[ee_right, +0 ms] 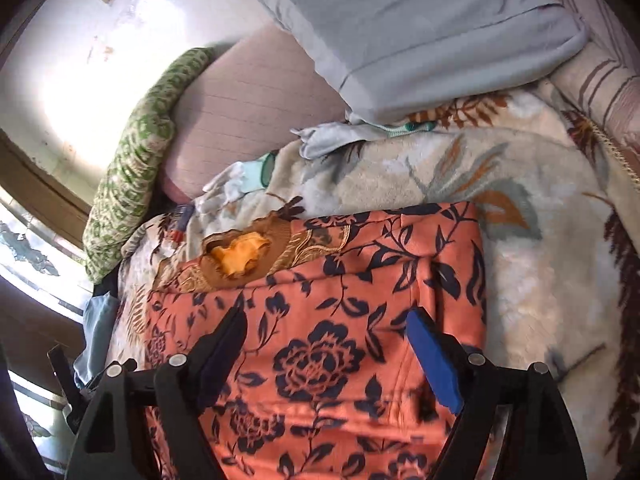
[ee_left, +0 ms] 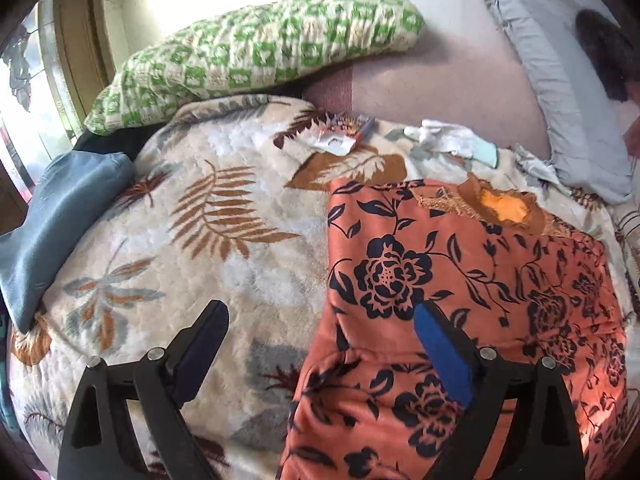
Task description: Fold small clothes
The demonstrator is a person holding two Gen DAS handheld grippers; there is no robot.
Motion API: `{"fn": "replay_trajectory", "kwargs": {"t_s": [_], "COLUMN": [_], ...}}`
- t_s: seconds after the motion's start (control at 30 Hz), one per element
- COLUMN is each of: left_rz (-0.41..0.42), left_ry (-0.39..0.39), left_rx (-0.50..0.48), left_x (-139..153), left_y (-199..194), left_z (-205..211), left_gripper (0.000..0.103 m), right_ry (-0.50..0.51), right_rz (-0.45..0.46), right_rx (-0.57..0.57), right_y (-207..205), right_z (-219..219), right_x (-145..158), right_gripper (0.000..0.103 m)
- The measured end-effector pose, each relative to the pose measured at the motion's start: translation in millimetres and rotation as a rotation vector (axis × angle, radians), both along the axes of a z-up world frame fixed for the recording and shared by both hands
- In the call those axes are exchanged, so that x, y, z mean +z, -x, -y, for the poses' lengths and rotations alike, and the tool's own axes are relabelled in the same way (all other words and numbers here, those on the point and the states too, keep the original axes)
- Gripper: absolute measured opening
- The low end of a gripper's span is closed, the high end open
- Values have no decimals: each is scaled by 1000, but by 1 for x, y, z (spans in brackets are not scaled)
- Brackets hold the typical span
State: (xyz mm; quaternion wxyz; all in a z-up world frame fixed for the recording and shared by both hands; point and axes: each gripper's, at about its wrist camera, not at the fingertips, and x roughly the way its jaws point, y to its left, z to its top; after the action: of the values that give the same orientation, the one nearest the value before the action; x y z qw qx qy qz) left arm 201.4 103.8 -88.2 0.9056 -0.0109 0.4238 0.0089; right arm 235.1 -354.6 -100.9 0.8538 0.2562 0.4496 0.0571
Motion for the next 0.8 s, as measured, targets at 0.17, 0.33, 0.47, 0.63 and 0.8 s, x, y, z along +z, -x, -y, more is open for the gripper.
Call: {"fn": "replay_trajectory", "kwargs": {"t_s": [0.17,0.33,0.47,0.63,0.8], "left_rz": [225,499,755,932,683], "left_ry": [149,265,323,301,403], "left_rx": [80,151,152,228,315], "left_x": [65,161,241,270,193], "left_y": [110,214,295,371,352], "left_z": [-43,-72,-75,-68,-78], "left_gripper": [94,94,99,103,103], "right_ry": [135,351,374,347,257], "right_rz": [132,411,667,983,742], "right_rx": [-29,-132,-229,-252,-107], "right_y": [121,261,334,423,409], "right_z": [23,18,12,-13,-20], "right_x": [47,124,204,285,266], "right_gripper": [84,84,84,102,103]}}
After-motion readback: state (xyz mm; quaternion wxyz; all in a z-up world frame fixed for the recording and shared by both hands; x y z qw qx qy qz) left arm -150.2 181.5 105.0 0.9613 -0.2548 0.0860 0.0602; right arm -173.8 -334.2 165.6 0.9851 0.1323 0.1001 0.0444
